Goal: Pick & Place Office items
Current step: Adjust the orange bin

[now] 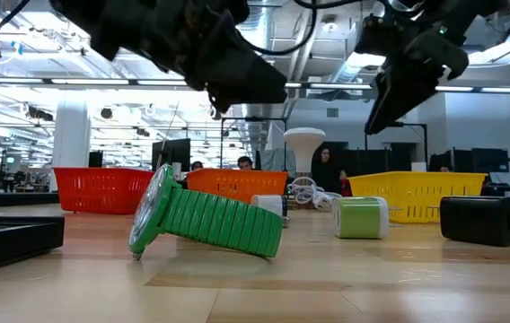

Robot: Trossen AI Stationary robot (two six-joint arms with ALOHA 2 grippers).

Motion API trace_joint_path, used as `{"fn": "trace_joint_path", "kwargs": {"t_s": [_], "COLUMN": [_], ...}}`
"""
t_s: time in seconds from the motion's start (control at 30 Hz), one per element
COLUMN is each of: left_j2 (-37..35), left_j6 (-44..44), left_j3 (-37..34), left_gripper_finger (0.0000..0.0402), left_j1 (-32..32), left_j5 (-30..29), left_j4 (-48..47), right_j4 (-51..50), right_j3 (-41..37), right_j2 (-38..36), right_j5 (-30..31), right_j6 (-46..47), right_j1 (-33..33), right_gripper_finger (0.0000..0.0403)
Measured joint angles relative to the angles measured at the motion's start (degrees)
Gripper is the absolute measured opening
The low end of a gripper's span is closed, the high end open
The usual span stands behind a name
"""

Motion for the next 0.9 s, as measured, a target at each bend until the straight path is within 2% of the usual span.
{"fn": "trace_joint_path", "kwargs": {"t_s": [0.13,0.3,0.4,0.63,0.9], "left_j2": [1.67,4.87,8.04,11.02,6.26], "left_j6": [-1.22,-9.84,-10.97,-11.16,-11.08], "left_j3": [0.06,0.07,-0.07,-0.04,0.02], "left_gripper_finger": [0.0144,0.0144,0.0144,0.0144,0.0144], "left_j1": [-4.32,-6.27,-6.27,-2.29,2.27], "left_j5": [-7.69,-8.55,-8.6,-8.87,-8.82], "left_j4": [-0.29,-0.67,-1.44,-3.17,-7.82], "right_j4": [3.88,6.15,8.6,10.93,10.7], "right_j3": [-3.29,-4.8,-4.78,-4.78,-4.78], "right_j2": [-0.75,-0.52,-0.47,-0.47,-0.47], "right_j5": [-2.27,-4.58,-4.69,-5.41,-5.64], "right_j6": [0.86,2.52,4.01,0.67,-0.67], "right_j1": [0.05,0.02,0.02,0.33,2.07], "right_gripper_finger": [0.013,0.0123,0.0121,0.0121,0.012]}}
